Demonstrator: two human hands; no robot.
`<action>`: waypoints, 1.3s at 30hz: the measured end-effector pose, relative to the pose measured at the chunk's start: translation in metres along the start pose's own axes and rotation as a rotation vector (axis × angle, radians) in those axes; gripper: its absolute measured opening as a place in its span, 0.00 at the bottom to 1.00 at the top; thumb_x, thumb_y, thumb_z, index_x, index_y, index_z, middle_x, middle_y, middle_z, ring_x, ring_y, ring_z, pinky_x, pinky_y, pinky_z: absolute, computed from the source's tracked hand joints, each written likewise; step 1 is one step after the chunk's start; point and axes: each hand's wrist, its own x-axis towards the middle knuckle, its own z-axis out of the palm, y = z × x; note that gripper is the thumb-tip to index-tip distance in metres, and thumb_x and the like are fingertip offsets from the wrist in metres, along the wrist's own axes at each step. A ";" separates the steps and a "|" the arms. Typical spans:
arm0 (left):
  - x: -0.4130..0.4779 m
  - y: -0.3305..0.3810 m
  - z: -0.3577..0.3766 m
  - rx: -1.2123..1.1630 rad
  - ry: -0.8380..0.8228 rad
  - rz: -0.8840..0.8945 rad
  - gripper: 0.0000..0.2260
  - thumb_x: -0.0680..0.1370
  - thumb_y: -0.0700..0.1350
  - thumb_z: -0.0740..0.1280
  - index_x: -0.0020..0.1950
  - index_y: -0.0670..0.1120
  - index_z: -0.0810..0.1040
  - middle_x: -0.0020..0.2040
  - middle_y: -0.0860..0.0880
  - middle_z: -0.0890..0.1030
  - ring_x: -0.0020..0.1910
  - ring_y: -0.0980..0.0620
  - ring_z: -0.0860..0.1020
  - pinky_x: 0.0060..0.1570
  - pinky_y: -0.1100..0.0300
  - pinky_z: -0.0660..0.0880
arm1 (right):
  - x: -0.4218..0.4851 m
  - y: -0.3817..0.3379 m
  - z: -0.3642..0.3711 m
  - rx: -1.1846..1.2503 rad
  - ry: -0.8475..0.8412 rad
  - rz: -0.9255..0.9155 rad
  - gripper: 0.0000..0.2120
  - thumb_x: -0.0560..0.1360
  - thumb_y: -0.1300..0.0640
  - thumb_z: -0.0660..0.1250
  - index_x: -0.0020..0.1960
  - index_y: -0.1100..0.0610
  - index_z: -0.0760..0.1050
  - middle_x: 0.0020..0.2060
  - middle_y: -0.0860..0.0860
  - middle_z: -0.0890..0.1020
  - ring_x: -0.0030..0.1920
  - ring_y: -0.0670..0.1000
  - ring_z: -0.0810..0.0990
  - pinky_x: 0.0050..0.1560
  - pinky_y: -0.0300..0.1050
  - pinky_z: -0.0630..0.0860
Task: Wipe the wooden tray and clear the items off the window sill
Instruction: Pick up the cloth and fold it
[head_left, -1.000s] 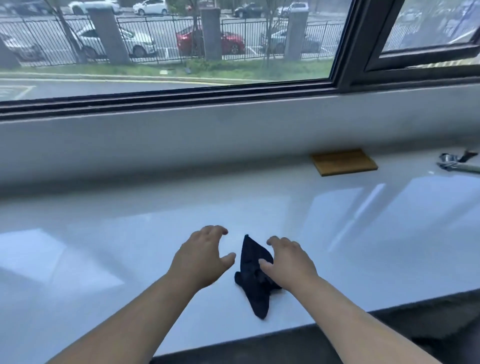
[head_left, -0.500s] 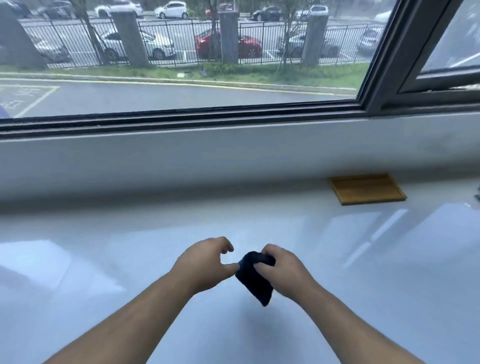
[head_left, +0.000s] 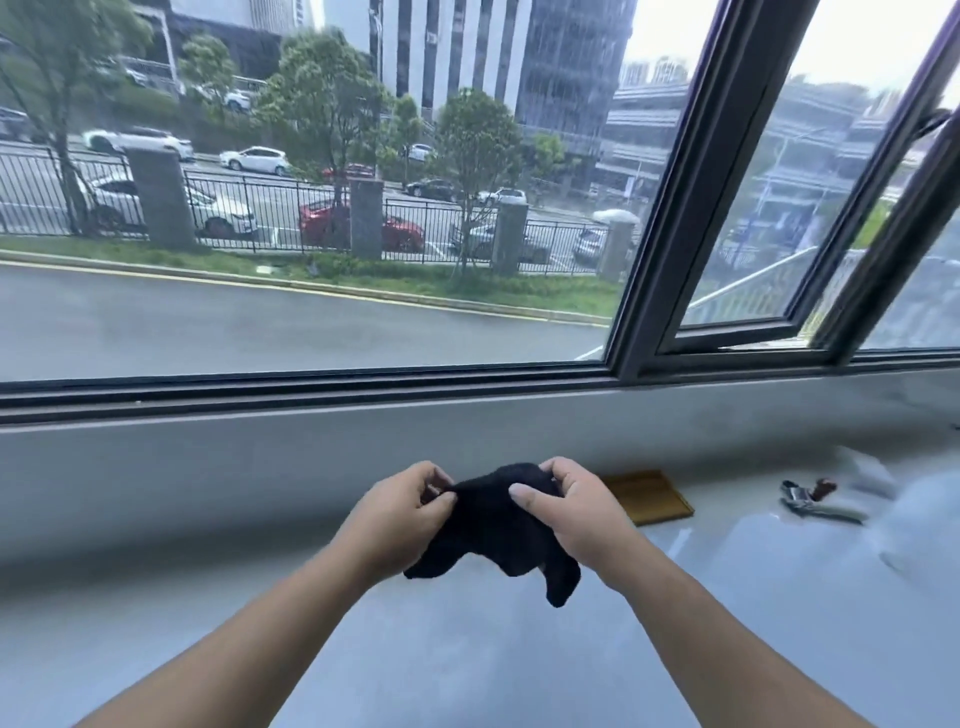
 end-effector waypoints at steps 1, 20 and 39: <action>0.005 0.002 -0.003 -0.006 0.018 -0.002 0.03 0.81 0.55 0.66 0.47 0.62 0.77 0.42 0.66 0.84 0.38 0.62 0.82 0.37 0.58 0.78 | 0.002 0.001 -0.005 -0.080 -0.022 -0.001 0.12 0.71 0.43 0.76 0.47 0.47 0.77 0.41 0.49 0.88 0.40 0.52 0.87 0.46 0.58 0.86; 0.048 0.098 -0.016 -0.594 -0.081 -0.375 0.19 0.69 0.41 0.71 0.60 0.49 0.83 0.40 0.45 0.81 0.36 0.46 0.79 0.37 0.57 0.76 | 0.058 0.043 0.024 -0.575 -0.403 -0.294 0.45 0.65 0.30 0.73 0.78 0.38 0.60 0.72 0.41 0.69 0.75 0.47 0.65 0.70 0.52 0.72; 0.036 0.092 -0.070 -0.091 -0.308 -0.161 0.24 0.64 0.59 0.84 0.56 0.62 0.82 0.52 0.48 0.88 0.49 0.47 0.88 0.55 0.46 0.84 | 0.053 0.002 0.005 0.301 -0.480 -0.152 0.23 0.80 0.43 0.66 0.52 0.65 0.81 0.44 0.59 0.86 0.44 0.52 0.79 0.48 0.51 0.72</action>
